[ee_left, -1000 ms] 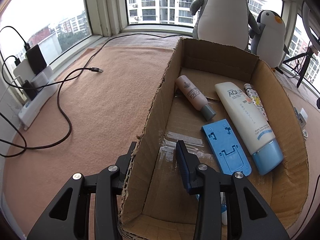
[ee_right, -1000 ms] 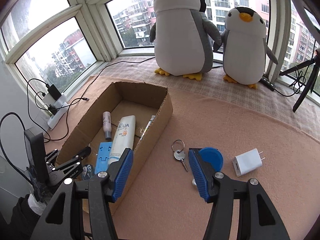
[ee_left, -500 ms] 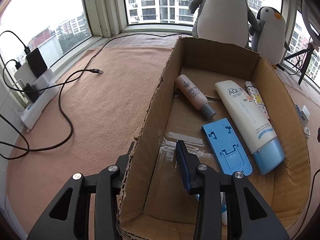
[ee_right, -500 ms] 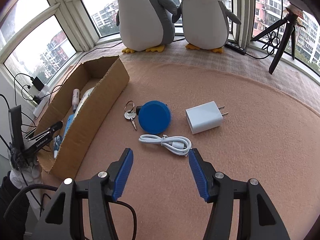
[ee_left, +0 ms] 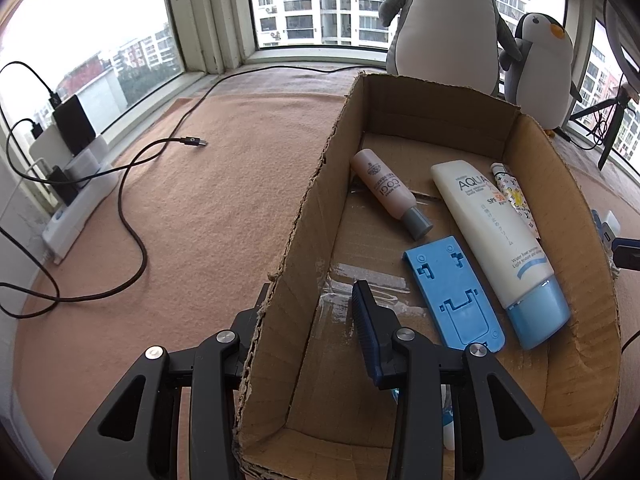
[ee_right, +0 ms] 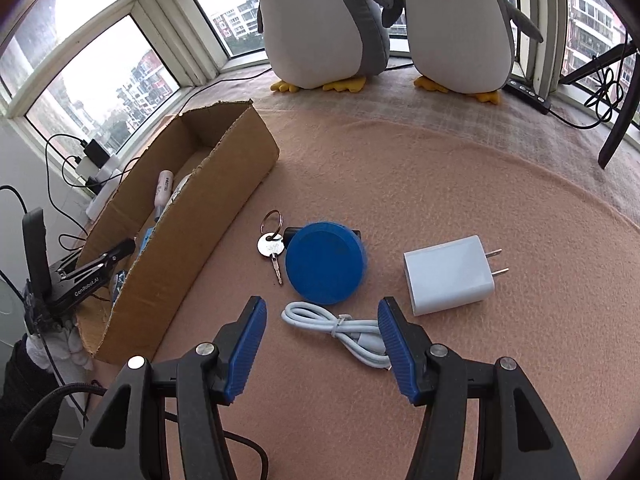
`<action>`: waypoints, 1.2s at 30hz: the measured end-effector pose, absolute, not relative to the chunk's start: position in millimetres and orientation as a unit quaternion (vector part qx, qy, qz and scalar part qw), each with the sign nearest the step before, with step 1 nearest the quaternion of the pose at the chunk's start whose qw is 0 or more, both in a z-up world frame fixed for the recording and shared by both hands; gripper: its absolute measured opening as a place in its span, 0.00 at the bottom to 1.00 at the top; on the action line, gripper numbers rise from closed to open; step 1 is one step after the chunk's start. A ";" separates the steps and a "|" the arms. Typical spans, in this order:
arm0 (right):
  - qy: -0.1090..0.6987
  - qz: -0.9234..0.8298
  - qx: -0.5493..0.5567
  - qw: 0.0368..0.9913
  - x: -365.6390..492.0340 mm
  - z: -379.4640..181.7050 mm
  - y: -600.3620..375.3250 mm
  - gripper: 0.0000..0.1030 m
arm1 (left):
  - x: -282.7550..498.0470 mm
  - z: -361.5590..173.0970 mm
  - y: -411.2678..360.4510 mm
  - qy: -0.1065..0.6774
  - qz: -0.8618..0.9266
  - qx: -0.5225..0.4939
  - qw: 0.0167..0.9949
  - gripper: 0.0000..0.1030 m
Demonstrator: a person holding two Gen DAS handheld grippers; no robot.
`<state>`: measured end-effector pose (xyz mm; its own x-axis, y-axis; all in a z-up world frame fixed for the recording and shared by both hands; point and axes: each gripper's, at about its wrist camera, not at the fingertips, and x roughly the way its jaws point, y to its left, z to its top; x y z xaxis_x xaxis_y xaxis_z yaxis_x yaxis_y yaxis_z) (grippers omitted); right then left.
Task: Organize rigid objects
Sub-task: 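Move the right gripper to the white USB cable and grasp it, then carry the white cable with the right gripper into the box and release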
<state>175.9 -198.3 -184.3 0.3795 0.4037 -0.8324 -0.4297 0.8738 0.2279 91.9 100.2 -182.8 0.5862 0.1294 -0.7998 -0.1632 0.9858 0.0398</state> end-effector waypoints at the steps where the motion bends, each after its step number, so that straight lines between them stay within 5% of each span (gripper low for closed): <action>1: 0.498 0.254 -0.013 0.829 177.9 -185.7 -198.5 0.52 | 92.0 -182.8 99.8 0.447 0.082 -0.018 0.890 0.36; 9: 0.515 0.270 -0.015 0.813 181.1 -191.0 -202.8 0.52 | 91.5 -182.9 99.7 0.447 0.082 -0.018 0.891 0.36; 18: 0.511 0.265 -0.136 0.806 160.9 -202.2 -174.8 0.51 | 91.5 -182.9 99.6 0.447 0.082 -0.018 0.891 0.36; 27: 0.504 0.234 -0.189 0.810 160.7 -201.6 -166.5 0.13 | 90.4 -183.6 100.3 0.446 0.083 -0.020 0.891 0.36; 36: 0.508 0.215 -0.126 0.825 144.0 -196.3 -182.4 0.12 | 90.2 -183.5 100.6 0.445 0.083 -0.021 0.891 0.36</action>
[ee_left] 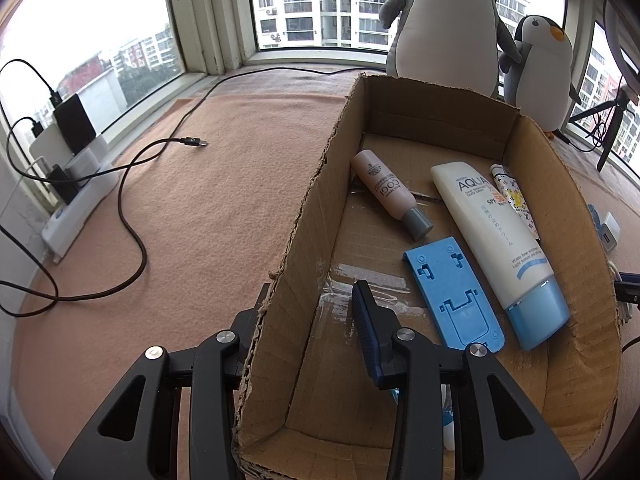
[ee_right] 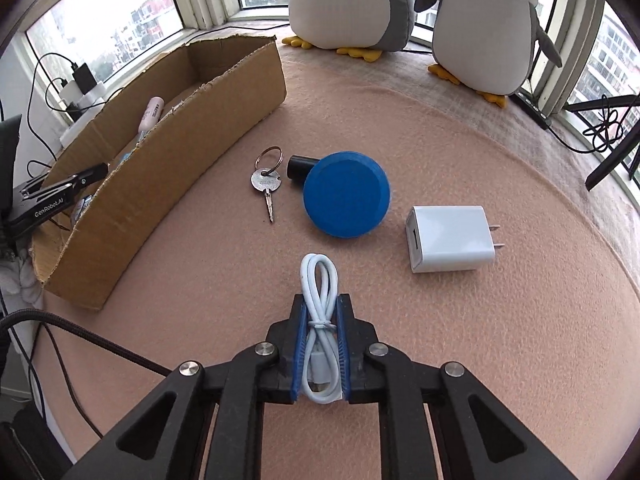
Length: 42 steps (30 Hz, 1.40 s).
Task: Organize rigid objects
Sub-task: 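Carry the white cable with the right gripper into the box and release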
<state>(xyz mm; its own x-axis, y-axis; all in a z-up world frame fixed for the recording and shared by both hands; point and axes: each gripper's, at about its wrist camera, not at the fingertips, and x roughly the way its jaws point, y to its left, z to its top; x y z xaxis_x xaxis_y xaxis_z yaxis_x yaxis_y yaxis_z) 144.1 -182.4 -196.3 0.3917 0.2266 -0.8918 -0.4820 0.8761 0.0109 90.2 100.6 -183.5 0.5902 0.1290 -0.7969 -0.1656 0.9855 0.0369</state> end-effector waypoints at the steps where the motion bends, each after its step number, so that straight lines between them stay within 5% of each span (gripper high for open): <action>1: 0.506 0.213 -0.112 0.828 141.6 -194.0 -184.2 0.12 | 90.4 -183.4 100.2 0.445 0.083 -0.020 0.891 0.36; 23: 0.428 0.307 -0.048 0.849 99.3 -110.0 -99.5 0.12 | 91.9 -183.1 99.3 0.445 0.081 -0.022 0.892 0.36; 42: 0.447 0.342 -0.062 0.824 94.5 -130.1 -30.7 0.12 | 91.5 -183.4 99.8 0.444 0.081 -0.024 0.892 0.36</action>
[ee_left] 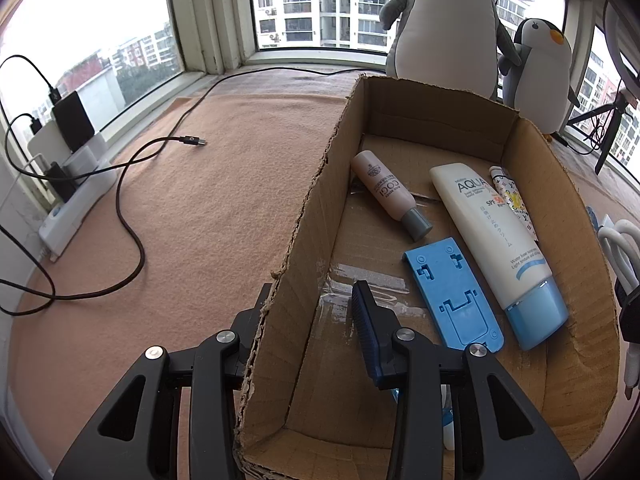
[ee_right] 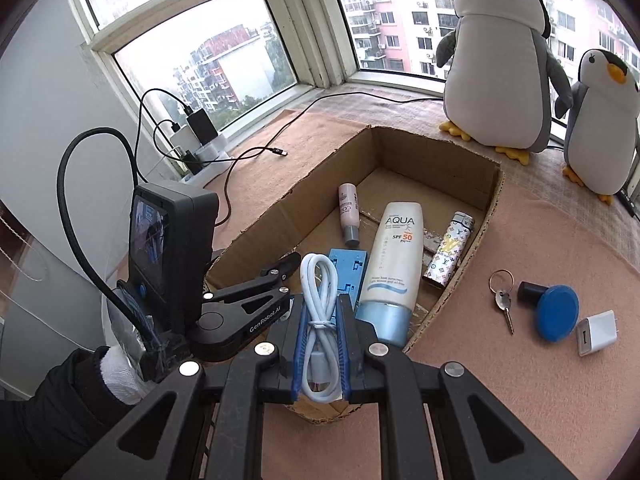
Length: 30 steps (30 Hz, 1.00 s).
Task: Organize rigid objects
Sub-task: 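Carry the white cable with the right gripper into the box and release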
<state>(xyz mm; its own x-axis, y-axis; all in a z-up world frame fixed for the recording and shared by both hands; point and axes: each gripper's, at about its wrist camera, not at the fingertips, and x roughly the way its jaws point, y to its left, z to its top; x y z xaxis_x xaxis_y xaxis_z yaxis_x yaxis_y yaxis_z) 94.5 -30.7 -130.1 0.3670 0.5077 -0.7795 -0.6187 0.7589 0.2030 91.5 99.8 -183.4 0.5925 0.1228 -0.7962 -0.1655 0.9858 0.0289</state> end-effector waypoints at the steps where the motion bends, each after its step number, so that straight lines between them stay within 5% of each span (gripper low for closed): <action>1: 0.449 0.341 -0.064 0.823 94.9 -131.9 -29.4 0.12 | 91.5 -183.4 99.8 0.444 0.081 -0.024 0.892 0.36; 24: 0.463 0.341 -0.076 0.815 99.6 -146.1 -17.2 0.14 | 91.3 -183.4 100.5 0.444 0.080 -0.024 0.892 0.36; 30: 0.452 0.343 -0.079 0.820 97.2 -140.5 -17.5 0.33 | 91.2 -183.4 100.6 0.444 0.080 -0.024 0.892 0.36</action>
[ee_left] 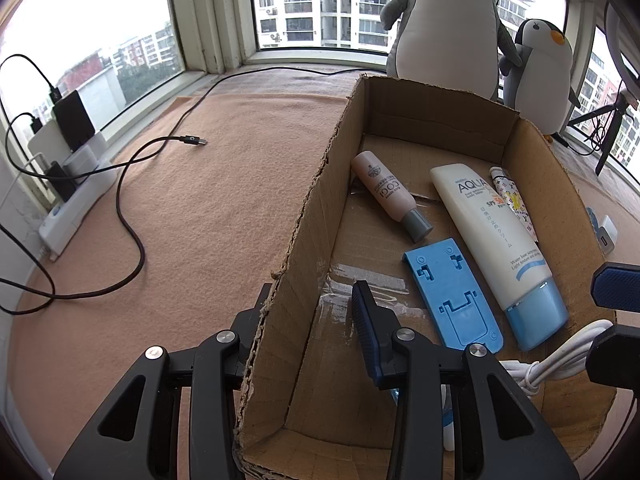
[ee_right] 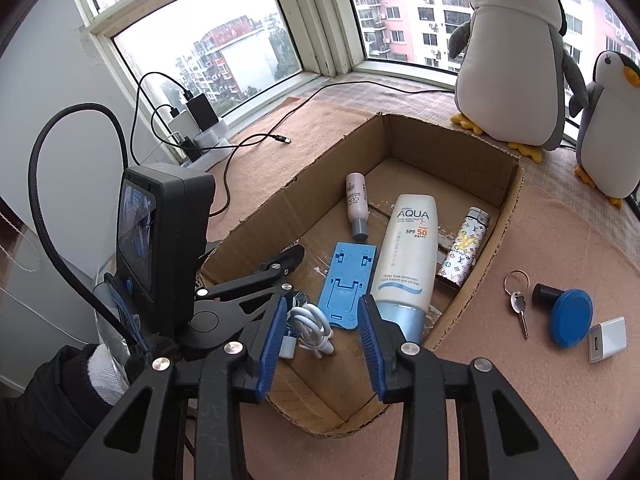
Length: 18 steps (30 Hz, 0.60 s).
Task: Organize rigid objects
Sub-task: 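Carry the white cable with the right gripper into the box and release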
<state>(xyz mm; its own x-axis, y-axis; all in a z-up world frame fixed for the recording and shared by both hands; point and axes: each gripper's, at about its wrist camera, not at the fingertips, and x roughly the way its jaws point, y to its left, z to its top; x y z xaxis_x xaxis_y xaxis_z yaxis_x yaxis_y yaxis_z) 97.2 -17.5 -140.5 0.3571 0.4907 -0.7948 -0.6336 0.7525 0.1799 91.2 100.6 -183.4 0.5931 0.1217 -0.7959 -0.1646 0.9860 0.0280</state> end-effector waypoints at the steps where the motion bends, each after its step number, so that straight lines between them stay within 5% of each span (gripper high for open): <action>1: 0.452 0.343 -0.079 0.820 97.5 -140.0 -17.7 0.33 | 91.2 -183.5 100.7 0.444 0.080 -0.024 0.892 0.36; 18: 0.440 0.322 -0.069 0.836 95.9 -130.2 -47.2 0.40 | 91.1 -183.6 101.0 0.444 0.080 -0.024 0.892 0.36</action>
<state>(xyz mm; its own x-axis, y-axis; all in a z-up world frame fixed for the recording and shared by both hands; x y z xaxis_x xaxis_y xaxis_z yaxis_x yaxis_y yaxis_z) 95.9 -47.2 -130.2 0.4058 0.4770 -0.7796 -0.5991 0.7830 0.1673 91.1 101.0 -183.6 0.5933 0.1220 -0.7957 -0.1648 0.9859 0.0283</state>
